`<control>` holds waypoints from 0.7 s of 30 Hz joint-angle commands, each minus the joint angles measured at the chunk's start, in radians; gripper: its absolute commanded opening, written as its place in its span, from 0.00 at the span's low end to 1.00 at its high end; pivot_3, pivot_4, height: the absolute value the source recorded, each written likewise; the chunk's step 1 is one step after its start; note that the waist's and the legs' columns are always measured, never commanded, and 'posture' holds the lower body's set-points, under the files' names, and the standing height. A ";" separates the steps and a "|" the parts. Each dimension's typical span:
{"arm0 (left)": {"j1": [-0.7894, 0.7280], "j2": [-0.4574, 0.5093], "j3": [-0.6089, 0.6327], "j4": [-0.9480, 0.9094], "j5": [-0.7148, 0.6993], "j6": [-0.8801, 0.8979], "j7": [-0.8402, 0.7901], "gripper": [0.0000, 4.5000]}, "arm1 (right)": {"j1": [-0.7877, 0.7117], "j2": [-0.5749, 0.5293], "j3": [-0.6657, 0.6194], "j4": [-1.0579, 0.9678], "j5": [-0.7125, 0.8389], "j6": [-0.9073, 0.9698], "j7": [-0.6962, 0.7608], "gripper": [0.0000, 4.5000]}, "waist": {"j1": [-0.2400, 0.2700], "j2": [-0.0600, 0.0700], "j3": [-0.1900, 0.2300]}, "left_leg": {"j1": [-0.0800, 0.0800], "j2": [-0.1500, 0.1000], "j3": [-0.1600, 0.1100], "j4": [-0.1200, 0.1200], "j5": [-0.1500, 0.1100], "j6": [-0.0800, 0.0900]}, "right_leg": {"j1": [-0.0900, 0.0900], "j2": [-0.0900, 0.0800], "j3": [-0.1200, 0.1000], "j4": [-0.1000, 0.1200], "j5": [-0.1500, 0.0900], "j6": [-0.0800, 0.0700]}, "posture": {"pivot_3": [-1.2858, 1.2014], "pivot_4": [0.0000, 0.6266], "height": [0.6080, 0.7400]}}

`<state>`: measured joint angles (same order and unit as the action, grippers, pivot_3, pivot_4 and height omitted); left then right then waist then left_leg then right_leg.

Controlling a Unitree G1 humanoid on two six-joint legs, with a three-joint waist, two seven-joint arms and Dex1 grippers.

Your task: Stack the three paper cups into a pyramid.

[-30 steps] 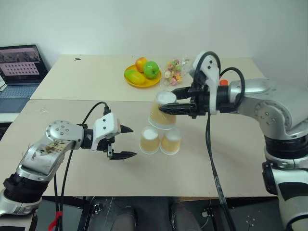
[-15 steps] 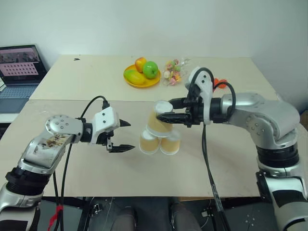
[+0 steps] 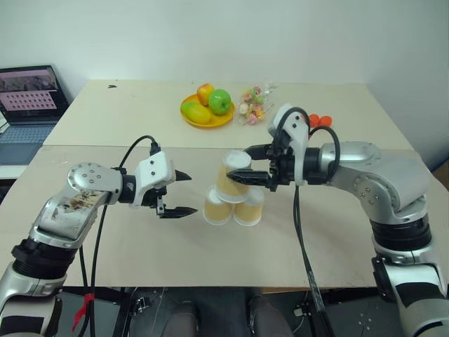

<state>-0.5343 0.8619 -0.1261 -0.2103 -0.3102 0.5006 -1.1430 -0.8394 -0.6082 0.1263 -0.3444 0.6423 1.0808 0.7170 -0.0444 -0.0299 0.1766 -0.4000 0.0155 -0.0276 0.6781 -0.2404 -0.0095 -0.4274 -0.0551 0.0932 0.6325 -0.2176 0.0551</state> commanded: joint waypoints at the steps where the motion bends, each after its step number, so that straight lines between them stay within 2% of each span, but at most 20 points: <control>1: -0.028 -0.003 0.005 0.002 0.017 -0.028 0.003 1.00 | 0.000 -0.012 -0.018 -0.037 -0.001 -0.014 0.004 0.98 | 0.000 0.000 0.000 | 0.000 0.000 0.000 0.000 0.000 0.000 | 0.000 0.000 0.000 0.000 0.000 0.000 | 0.52 0.24 0.95; 10: -0.045 -0.022 -0.007 0.029 0.034 -0.047 0.001 1.00 | -0.025 -0.007 -0.060 -0.058 0.048 0.026 -0.007 0.98 | 0.000 0.000 0.000 | 0.000 0.000 0.000 0.000 0.000 0.000 | 0.000 0.000 0.000 0.000 0.000 0.000 | 0.52 0.24 0.95; 15: -0.043 -0.022 -0.004 0.035 0.039 -0.058 -0.015 1.00 | -0.113 0.063 -0.199 -0.038 0.197 0.139 -0.062 0.98 | -0.003 0.000 0.000 | 0.000 0.000 0.000 0.000 0.000 0.000 | 0.000 0.000 0.000 0.001 0.000 0.000 | 0.52 0.24 0.95; 21: -0.037 -0.032 0.003 0.042 0.032 -0.058 -0.013 1.00 | -0.195 0.049 -0.269 0.000 0.257 0.189 -0.108 0.98 | 0.000 0.000 0.000 | 0.000 0.000 -0.001 0.000 0.000 0.000 | 0.000 0.000 -0.001 0.000 0.000 0.000 | 0.52 0.24 0.95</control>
<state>-0.5536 0.8310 -0.1428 -0.1591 -0.2760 0.4574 -1.1582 -1.0080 -0.5415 -0.1019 -0.3427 0.8868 1.2729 0.6176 -0.0442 -0.0299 0.1766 -0.3999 0.0155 -0.0286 0.6780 -0.2405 -0.0095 -0.4272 -0.0554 0.0924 0.6328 -0.2174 0.0549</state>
